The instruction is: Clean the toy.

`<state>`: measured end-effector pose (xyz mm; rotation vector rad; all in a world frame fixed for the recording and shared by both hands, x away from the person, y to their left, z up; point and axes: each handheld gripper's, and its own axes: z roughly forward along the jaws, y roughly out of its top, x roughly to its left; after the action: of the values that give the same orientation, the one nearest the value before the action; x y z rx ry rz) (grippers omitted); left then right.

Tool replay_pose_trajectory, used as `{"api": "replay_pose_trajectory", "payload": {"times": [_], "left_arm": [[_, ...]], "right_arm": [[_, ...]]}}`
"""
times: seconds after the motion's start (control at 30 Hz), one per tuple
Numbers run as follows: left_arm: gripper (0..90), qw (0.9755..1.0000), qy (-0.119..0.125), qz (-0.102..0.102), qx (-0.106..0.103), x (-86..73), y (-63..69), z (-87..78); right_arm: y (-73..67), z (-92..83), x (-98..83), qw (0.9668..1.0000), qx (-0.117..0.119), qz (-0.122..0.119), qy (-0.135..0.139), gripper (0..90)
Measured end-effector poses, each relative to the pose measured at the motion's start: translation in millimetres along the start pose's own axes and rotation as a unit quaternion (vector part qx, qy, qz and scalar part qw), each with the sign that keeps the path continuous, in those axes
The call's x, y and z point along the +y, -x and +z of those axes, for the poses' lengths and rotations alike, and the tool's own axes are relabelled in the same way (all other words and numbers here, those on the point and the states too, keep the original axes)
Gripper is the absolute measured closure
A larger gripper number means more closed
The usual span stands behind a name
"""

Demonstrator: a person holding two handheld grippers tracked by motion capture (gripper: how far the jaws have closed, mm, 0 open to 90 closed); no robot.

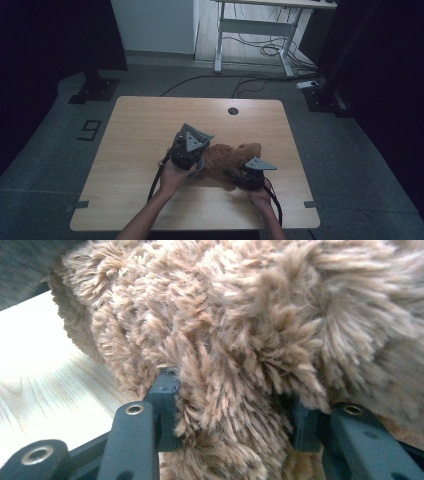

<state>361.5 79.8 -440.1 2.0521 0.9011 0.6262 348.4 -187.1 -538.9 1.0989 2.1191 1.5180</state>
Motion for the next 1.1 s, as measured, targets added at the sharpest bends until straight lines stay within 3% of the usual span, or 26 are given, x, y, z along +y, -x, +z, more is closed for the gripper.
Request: {"api": "replay_pose_trajectory", "payload": {"times": [0.1,0.13,0.23,0.3,0.37,0.47,0.6,0.7,0.8,0.9,1.0,1.1], "left_arm": [[83.6,0.9992,0.014,-0.028,0.024,-8.8,-16.4,-13.6],[83.8,0.9986,0.005,-0.038,0.036,-13.7,-24.6,-15.5],[83.7,0.9950,-0.026,-0.094,0.021,-39.4,-50.4,-9.7],[83.8,0.9928,-0.044,-0.108,0.028,-52.7,-59.9,-7.0],[83.7,0.9909,-0.055,-0.121,0.020,-59.3,-66.2,-6.7],[83.5,0.9930,-0.033,-0.113,0.012,-50.2,-62.9,-13.7],[83.3,0.9964,0.019,-0.083,-0.007,-15.5,-39.0,-25.4],[83.3,0.9960,0.049,-0.057,-0.048,13.4,-10.1,-25.9],[83.2,0.9950,0.055,-0.028,-0.078,41.2,22.1,-14.0],[83.1,0.9932,0.044,-0.016,-0.106,64.7,49.5,10.1],[82.9,0.9914,0.009,-0.011,-0.130,77.8,71.6,41.8],[82.9,0.9933,-0.053,0.026,-0.099,76.4,89.5,73.1]], "right_arm": [[1.7,-0.5,-0.5,1.0000,0.000,0.003,-0.002,51.2],[2.6,-0.5,-0.7,1.0000,0.000,0.005,-0.002,51.4],[5.8,-0.9,-1.8,0.9999,0.004,0.013,0.000,51.7],[5.1,-0.3,-1.8,0.9999,0.003,0.011,0.001,51.8],[5.9,-0.3,-1.9,0.9999,0.003,0.013,0.000,51.9],[6.3,0.2,-2.1,0.9999,0.000,0.015,0.002,52.3],[6.5,0.0,-2.2,0.9998,-0.003,0.018,0.001,52.6],[6.3,0.0,-2.3,0.9998,-0.003,0.018,0.002,52.7],[6.3,0.1,-2.3,0.9998,-0.002,0.020,0.002,52.7],[5.9,-0.1,-2.3,0.9999,-0.004,0.015,0.001,52.7],[5.4,-0.3,-2.5,0.9999,-0.006,0.012,0.001,52.7],[5.7,-0.6,-2.6,0.9999,-0.006,0.010,0.000,52.7]]}}
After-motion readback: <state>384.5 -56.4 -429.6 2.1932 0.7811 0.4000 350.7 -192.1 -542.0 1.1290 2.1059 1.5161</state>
